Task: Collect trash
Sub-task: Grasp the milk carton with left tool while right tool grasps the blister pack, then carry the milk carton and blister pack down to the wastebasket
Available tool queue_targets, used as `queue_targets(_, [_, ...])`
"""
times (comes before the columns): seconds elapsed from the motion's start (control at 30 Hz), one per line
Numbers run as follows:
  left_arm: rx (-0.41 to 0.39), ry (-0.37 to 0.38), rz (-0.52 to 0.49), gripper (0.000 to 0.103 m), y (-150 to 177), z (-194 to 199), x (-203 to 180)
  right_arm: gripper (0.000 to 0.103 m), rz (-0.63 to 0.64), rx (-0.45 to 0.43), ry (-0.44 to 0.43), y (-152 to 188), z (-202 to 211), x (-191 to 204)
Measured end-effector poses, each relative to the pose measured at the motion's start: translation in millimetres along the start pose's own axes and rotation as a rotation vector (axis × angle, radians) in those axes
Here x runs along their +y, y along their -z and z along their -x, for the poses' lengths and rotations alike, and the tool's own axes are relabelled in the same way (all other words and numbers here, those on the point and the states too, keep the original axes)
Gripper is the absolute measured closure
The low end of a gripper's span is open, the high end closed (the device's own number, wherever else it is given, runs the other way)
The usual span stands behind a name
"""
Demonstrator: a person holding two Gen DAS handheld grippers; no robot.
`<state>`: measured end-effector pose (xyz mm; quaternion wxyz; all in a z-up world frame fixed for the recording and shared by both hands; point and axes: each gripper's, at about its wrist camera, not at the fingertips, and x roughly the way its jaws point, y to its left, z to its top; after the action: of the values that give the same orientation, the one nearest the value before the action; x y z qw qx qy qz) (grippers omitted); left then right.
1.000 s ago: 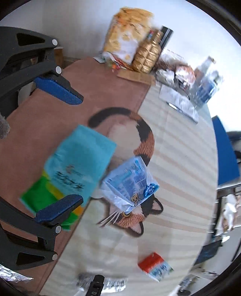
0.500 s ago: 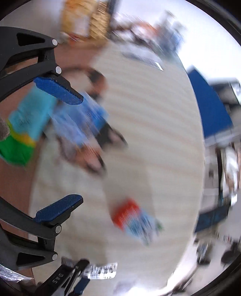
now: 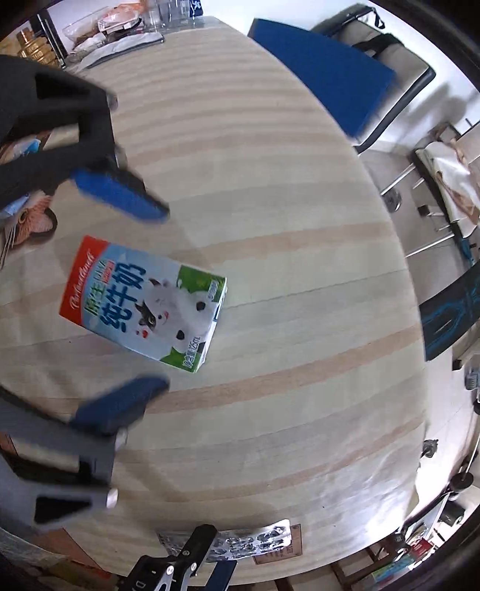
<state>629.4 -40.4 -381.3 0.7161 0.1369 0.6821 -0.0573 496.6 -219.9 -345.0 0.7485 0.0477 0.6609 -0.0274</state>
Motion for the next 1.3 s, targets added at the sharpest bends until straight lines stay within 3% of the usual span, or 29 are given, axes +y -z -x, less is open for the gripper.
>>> queue_targets(0.1, [0.01,0.01,-0.013,0.049,-1.7,-5.6,-4.0,0.035,-0.001,0.001,0.0,-2.3,2.3,-7.9])
queue_targets(0.37, [-0.03,0.017,0.012,0.051,14.4,4.4,2.4,0.035,0.001,-0.005,-0.018,1.5,0.9,3.2])
queue_targets(0.67, [-0.159,-0.008,0.228,0.051,77.3,63.3,28.0,0.035,0.067,-0.055,-0.066,26.2,39.4,27.2])
queue_targets(1.03, [-0.285,0.016,0.577,0.051,232.6,140.0,67.0,0.035,0.254,-0.106,-0.184,111.8,110.0,104.1])
queue_targets(1.3, [-0.367,0.057,0.784,0.051,388.7,178.3,80.9,0.035,0.427,-0.141,-0.263,229.1,170.7,171.6])
